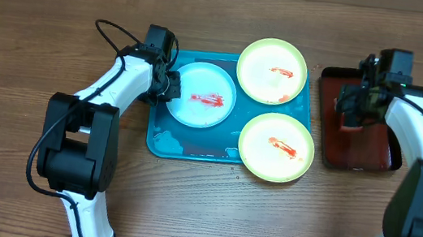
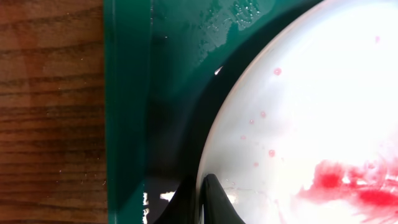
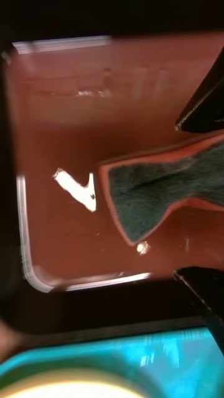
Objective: Clean dirty plates on tray and stack at the side
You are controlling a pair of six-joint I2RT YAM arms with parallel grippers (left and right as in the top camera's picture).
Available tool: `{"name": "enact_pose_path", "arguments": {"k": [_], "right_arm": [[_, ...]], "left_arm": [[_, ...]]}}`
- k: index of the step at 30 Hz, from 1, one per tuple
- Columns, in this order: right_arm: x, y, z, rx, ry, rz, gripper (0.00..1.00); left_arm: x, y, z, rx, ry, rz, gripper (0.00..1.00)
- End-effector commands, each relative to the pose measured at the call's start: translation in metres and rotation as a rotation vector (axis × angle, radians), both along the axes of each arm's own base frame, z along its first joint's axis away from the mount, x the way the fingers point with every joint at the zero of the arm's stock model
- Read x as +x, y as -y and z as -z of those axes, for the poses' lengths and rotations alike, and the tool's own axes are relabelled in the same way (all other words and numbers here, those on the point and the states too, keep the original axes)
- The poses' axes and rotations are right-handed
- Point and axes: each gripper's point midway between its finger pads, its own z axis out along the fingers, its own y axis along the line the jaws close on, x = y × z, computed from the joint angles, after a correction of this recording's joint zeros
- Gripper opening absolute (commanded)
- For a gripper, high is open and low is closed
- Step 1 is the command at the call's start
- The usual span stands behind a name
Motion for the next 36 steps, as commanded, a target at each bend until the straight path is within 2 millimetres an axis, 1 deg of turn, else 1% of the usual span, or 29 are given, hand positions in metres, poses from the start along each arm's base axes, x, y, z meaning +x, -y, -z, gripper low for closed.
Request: {"name": "enact_pose_path", "arguments": {"k": [1, 3, 6, 9, 12, 13, 14, 16, 20, 22, 24, 26, 27, 30, 33, 34, 36], "right_arm": [[0.004, 0.004, 0.018, -0.031, -0.028, -0.021, 0.64], [0.001, 0.008, 0.027, -0.053, -0.055, -0.013, 0.61], [-0.003, 0.011, 0.035, -0.067, -0.083, -0.006, 0.56], [-0.006, 0.011, 0.039, -0.065, -0.098, -0.005, 0.49], [-0.008, 0.009, 0.046, -0.054, -0.118, -0.007, 0.38], [-0.010, 0.008, 0.052, -0.045, -0.132, -0.009, 0.28], [-0.011, 0.007, 0.054, -0.038, -0.138, -0.011, 0.22], [-0.013, 0.005, 0.056, -0.027, -0.148, -0.006, 0.04], [-0.016, 0.005, 0.054, -0.004, -0.166, 0.064, 0.04], [-0.015, 0.005, 0.045, 0.012, -0.164, 0.110, 0.04], [-0.012, -0.001, 0.030, 0.051, -0.155, 0.124, 0.04], [-0.008, -0.008, 0.008, 0.093, -0.140, 0.112, 0.04], [-0.007, -0.011, -0.005, 0.108, -0.133, 0.107, 0.04], [-0.007, -0.013, -0.043, 0.121, -0.126, 0.110, 0.04], [-0.011, -0.014, -0.074, 0.133, -0.127, 0.132, 0.04], [-0.012, -0.016, -0.080, 0.142, -0.131, 0.129, 0.04], [-0.015, -0.019, -0.084, 0.159, -0.140, 0.124, 0.04]], "left_arm": [[-0.010, 0.001, 0.017, 0.005, -0.044, 0.044, 0.04], [-0.010, 0.001, 0.017, 0.005, -0.043, 0.044, 0.04], [-0.010, 0.001, 0.017, 0.008, -0.043, 0.044, 0.04], [-0.010, 0.001, 0.017, 0.008, -0.043, 0.044, 0.04], [-0.010, 0.001, 0.017, 0.008, -0.043, 0.044, 0.04], [-0.010, 0.001, 0.017, 0.008, -0.043, 0.043, 0.04], [-0.010, 0.001, 0.017, 0.008, -0.043, 0.043, 0.04], [-0.010, 0.001, 0.017, 0.008, -0.043, 0.043, 0.04], [-0.010, 0.001, 0.017, 0.007, -0.044, 0.044, 0.04], [-0.010, 0.001, 0.017, 0.007, -0.042, 0.044, 0.04], [-0.009, 0.001, 0.017, 0.007, -0.039, 0.044, 0.04], [-0.009, 0.001, 0.017, 0.006, -0.040, 0.044, 0.04], [-0.009, 0.002, 0.017, 0.003, -0.041, 0.045, 0.04], [-0.010, 0.007, 0.016, -0.026, -0.045, 0.051, 0.04], [-0.012, 0.012, 0.016, -0.059, -0.051, 0.058, 0.04], [-0.012, 0.014, 0.016, -0.066, -0.054, 0.060, 0.04], [-0.014, 0.013, 0.016, -0.065, -0.059, 0.060, 0.04]]}}
